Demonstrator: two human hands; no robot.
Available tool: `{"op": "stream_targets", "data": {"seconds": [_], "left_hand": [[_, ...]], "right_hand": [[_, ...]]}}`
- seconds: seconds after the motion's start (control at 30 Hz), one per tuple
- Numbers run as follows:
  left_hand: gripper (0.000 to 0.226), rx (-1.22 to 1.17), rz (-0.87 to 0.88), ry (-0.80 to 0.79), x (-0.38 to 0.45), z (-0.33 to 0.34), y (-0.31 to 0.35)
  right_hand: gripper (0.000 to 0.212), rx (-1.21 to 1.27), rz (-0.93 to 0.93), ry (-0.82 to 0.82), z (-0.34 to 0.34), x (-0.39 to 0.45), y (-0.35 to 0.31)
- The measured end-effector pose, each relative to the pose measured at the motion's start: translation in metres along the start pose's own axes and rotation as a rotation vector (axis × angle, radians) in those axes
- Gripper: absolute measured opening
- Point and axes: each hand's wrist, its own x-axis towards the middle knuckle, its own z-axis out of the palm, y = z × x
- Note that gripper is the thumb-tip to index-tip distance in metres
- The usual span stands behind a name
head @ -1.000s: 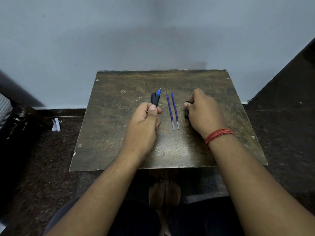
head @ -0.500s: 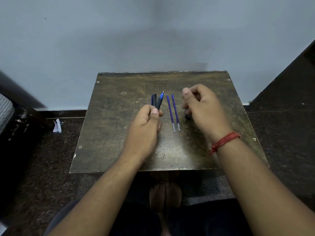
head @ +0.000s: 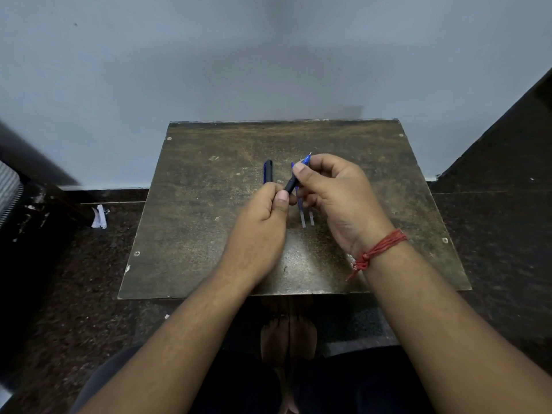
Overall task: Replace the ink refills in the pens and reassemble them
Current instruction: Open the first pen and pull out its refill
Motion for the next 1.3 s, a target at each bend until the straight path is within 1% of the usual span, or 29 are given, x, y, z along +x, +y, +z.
{"op": "stream_targets", "data": {"seconds": [0.17,0.3,0.4,0.53,0.6,0.63,0.73,0.83,0.87,0.93,1.0,1.13,1.2,1.3], "left_hand": [[0.028,-0.007,0.003,0.020,0.001,-0.001,0.004],[0.030,-0.041,0.003,0.031,0.002,0.000,0.003],[0.032,-0.164,-0.041,-0.004,0.005,0.001,0.001],[0.034,-0.429,-0.131,-0.070,0.003,0.001,0.008],[0.034,-0.483,-0.144,-0.093,0.001,0.000,0.010],[0.035,-0.483,-0.142,-0.095,0.001,0.000,0.009],[0.035,-0.416,-0.134,-0.072,0.003,0.001,0.004],[0.034,-0.260,-0.091,-0.048,0.004,0.002,-0.001],[0.033,-0.218,-0.078,-0.044,0.004,0.002,-0.003],[0.033,-0.171,-0.064,-0.034,0.003,0.002,-0.004],[0.033,-0.171,-0.067,-0.029,0.003,0.002,-0.004],[0.033,-0.201,-0.086,-0.029,0.004,0.001,-0.005],[0.033,-0.206,-0.085,-0.023,0.004,0.001,-0.006],[0.033,-0.198,-0.075,-0.019,0.005,0.003,-0.006]], "right_hand": [[0.010,0.027,-0.087,0.088,0.011,-0.004,0.000],[0.013,0.075,-0.109,0.074,0.013,-0.003,-0.002],[0.016,0.128,-0.119,0.053,0.012,-0.001,-0.002],[0.018,0.180,-0.112,-0.013,0.010,0.001,-0.003],[0.015,0.179,-0.099,-0.058,0.007,0.002,-0.003],[0.014,0.162,-0.092,-0.072,0.004,0.003,-0.002],[0.021,0.084,-0.072,-0.066,-0.002,0.004,-0.002],[0.015,-0.031,-0.118,0.017,-0.005,0.003,-0.002],[0.013,-0.035,-0.119,0.039,-0.005,0.003,-0.001],[0.009,-0.010,-0.106,0.041,-0.004,0.003,0.000],[0.002,0.041,-0.094,0.006,-0.004,0.003,0.000],[0.021,0.170,-0.026,-0.070,-0.005,0.001,-0.004],[0.020,0.208,-0.010,-0.041,-0.005,0.001,-0.004],[0.011,0.117,-0.049,0.036,-0.005,0.002,-0.002]]}}
